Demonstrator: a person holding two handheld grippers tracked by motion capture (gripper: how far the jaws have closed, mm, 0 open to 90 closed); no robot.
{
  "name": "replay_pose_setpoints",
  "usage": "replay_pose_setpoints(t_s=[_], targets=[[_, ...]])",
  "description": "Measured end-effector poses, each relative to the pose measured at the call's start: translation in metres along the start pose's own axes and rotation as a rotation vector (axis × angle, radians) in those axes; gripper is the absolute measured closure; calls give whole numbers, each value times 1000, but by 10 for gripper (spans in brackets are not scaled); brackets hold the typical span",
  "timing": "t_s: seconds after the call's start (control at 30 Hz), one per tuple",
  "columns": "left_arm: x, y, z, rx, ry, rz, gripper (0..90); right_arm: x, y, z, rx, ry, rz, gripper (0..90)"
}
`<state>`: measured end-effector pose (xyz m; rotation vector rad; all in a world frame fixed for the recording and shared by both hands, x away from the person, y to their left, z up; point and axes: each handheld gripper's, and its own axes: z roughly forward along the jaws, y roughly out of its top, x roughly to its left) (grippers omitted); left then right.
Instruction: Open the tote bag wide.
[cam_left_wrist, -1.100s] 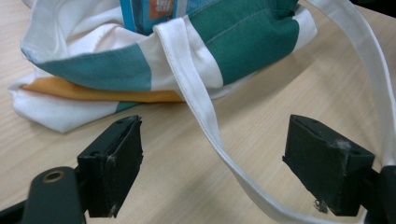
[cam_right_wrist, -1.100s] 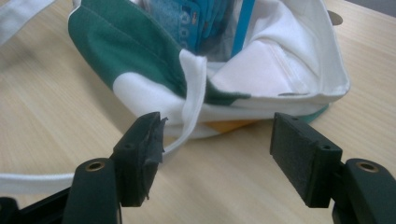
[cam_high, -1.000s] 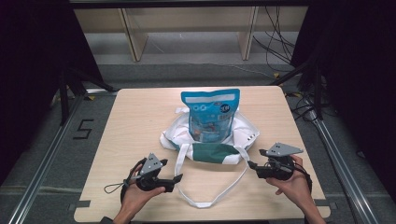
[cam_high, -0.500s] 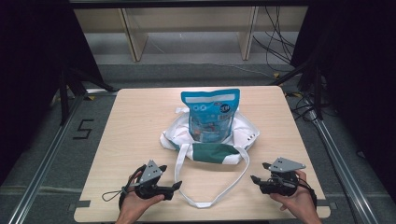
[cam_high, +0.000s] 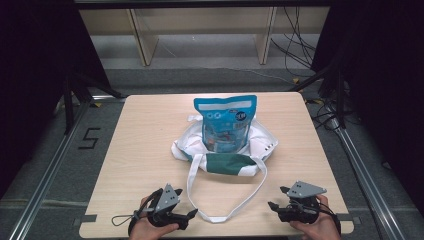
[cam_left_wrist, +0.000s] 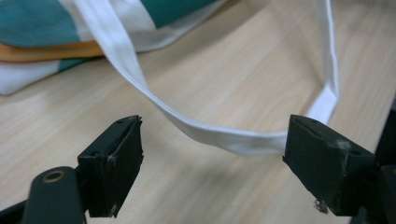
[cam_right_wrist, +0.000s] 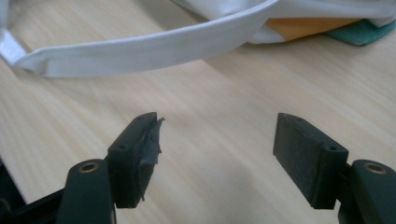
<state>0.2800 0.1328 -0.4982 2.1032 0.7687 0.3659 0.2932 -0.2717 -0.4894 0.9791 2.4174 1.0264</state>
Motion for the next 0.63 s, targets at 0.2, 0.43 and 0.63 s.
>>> replay_pose_setpoints(t_s=[0.2, 0.43, 0.63], targets=[[-6, -3, -2, 40, -10, 26, 189, 9, -7, -3, 19, 16, -1, 314], [-6, -4, 0, 15, 1, 7, 190, 9, -9, -2, 33, 16, -5, 314], [-4, -4, -1, 23, 16, 16, 192, 7, -9, -1, 32, 30, -20, 314]])
